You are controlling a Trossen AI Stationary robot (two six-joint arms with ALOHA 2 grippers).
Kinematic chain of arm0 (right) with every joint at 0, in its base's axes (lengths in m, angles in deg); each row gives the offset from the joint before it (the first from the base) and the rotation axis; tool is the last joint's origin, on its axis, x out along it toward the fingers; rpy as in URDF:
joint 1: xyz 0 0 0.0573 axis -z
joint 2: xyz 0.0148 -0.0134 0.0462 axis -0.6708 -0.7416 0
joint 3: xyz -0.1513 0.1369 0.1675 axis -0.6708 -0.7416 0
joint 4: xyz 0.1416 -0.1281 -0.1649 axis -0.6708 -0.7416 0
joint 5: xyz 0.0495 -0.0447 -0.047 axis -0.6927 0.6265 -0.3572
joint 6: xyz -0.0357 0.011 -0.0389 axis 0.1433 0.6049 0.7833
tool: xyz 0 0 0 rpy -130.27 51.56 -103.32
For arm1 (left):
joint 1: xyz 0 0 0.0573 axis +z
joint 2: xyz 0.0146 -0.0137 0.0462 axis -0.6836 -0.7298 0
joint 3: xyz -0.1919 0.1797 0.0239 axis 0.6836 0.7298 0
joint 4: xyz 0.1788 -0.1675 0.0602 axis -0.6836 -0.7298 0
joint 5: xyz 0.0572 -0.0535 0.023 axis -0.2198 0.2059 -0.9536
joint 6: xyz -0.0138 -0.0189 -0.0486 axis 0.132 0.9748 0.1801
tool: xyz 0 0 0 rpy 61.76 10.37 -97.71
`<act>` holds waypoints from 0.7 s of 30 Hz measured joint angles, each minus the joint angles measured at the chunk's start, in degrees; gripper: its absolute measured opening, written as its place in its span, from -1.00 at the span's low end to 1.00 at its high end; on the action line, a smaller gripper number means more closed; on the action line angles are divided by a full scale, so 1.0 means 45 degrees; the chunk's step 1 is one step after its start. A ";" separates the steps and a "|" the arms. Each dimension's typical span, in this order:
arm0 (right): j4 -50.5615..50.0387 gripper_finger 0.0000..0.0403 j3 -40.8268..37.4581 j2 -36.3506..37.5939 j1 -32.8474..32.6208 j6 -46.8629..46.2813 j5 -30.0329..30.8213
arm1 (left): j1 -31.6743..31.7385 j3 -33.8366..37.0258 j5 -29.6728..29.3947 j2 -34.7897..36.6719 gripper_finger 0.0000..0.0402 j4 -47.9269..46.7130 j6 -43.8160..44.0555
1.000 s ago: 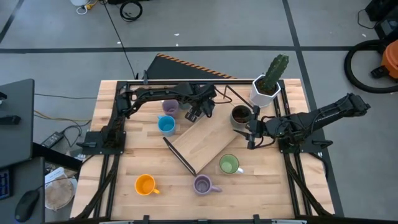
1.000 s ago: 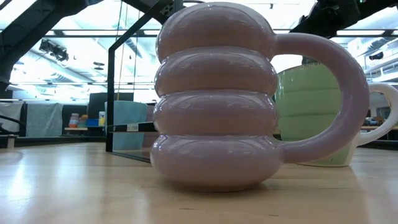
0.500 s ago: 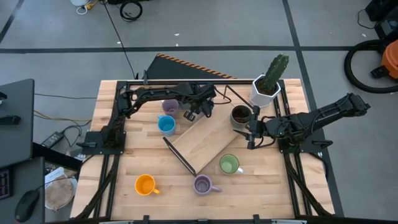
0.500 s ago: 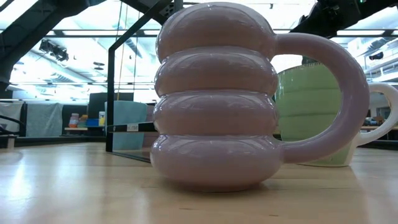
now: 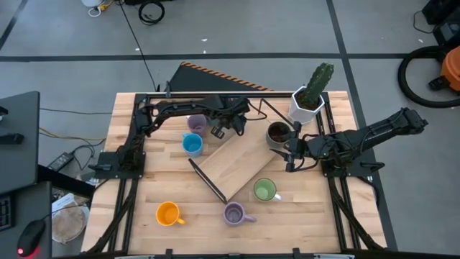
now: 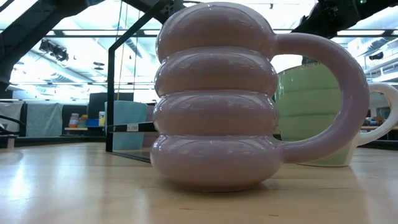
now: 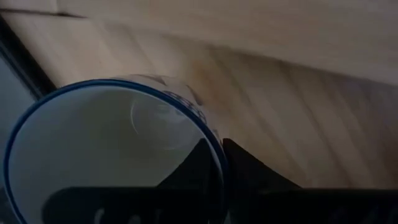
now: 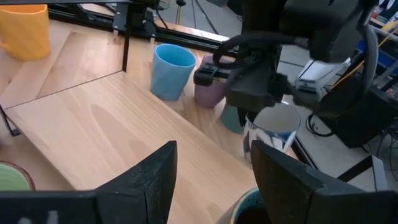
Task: Place coffee mugs
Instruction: Put the blue patterned mug on the shelf
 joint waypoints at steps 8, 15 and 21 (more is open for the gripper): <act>-0.0136 0.04 0.0049 0.0695 -0.1188 -0.0004 0.1101 | -0.0194 -0.2242 -0.0380 0.0222 -0.87 -0.1127 0.0648; -0.0292 0.04 0.0053 0.0761 -0.2261 -0.0040 0.2023 | -0.0673 -0.3471 0.0654 0.0324 -0.85 -0.2177 0.0602; -0.0943 0.04 0.0053 0.0761 -0.2712 -0.0370 0.2311 | -0.0849 -0.3586 0.2409 0.0334 -0.84 -0.2175 0.0605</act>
